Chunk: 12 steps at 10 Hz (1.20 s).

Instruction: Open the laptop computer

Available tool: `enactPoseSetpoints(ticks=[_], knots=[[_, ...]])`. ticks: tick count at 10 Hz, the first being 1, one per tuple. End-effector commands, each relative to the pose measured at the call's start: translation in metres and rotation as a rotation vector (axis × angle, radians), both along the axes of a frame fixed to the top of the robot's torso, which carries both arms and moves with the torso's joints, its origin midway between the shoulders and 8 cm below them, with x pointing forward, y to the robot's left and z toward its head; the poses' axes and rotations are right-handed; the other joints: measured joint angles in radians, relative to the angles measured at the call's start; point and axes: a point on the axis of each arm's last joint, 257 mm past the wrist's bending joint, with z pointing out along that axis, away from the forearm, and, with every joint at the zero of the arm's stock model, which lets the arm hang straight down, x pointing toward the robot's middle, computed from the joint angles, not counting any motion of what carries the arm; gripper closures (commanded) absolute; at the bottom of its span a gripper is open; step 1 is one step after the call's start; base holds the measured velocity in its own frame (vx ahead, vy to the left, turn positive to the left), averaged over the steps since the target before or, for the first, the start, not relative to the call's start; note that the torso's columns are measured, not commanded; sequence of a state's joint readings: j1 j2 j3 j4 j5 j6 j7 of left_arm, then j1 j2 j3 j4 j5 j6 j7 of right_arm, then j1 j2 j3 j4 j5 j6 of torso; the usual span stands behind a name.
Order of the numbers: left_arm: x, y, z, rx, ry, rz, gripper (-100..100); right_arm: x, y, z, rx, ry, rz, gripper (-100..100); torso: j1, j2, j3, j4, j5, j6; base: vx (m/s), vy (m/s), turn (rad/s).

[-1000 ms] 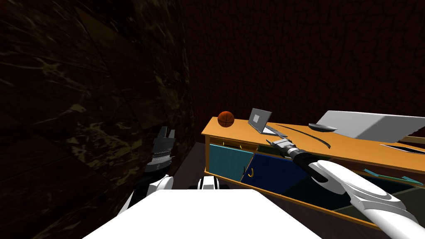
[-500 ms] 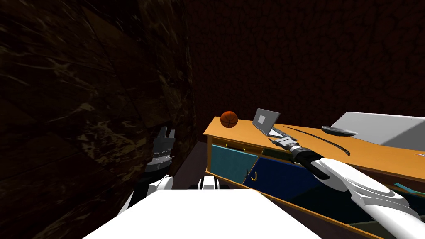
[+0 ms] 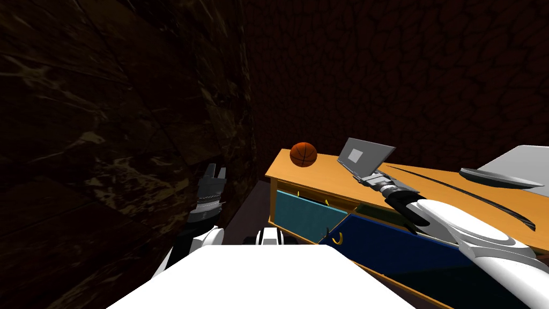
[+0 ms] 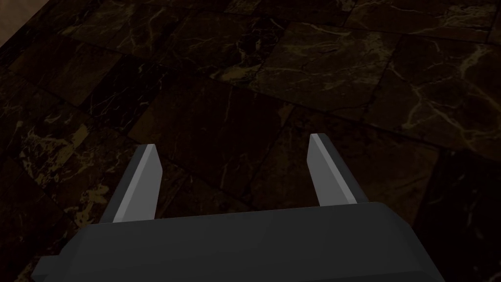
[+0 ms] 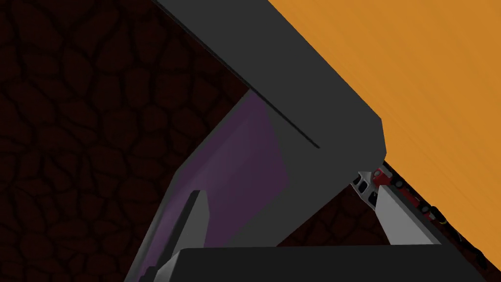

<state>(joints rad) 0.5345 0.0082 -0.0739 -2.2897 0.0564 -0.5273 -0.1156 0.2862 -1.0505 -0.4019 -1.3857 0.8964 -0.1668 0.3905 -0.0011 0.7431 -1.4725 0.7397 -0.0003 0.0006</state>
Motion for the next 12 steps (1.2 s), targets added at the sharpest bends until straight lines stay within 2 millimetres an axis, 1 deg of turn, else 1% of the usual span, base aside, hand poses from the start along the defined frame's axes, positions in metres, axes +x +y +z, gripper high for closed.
enactPoseSetpoints(ticks=[1,9,10,11,12], knots=[[0.000,0.000,0.000,0.000,0.000,0.000,0,0.001,-0.005,0.002,0.073,-0.024,-0.007,100,0.000,-0.004,-0.002,-0.002,-0.001,-0.001,-0.019,-0.004,0.041],[0.000,0.000,0.000,0.000,0.000,0.000,0,0.004,-0.018,0.005,0.370,-0.119,-0.024,100,0.002,-0.005,-0.004,-0.001,0.001,-0.001,-0.025,-0.008,0.030],[0.000,0.000,0.000,0.000,0.000,0.000,0,0.003,-0.017,0.003,0.346,-0.110,-0.023,100,0.002,-0.005,-0.004,-0.001,0.001,-0.001,-0.009,-0.004,0.008],[0.000,0.000,0.000,0.000,0.000,0.000,0,0.004,-0.020,0.002,0.430,-0.140,-0.031,100,0.002,-0.005,-0.004,-0.002,0.001,0.000,-0.030,-0.015,0.047],[0.000,0.000,0.000,0.000,0.000,0.000,0,0.004,-0.021,0.002,0.468,-0.155,-0.035,100,0.001,-0.005,-0.003,-0.002,0.000,-0.001,-0.040,-0.028,0.061]])
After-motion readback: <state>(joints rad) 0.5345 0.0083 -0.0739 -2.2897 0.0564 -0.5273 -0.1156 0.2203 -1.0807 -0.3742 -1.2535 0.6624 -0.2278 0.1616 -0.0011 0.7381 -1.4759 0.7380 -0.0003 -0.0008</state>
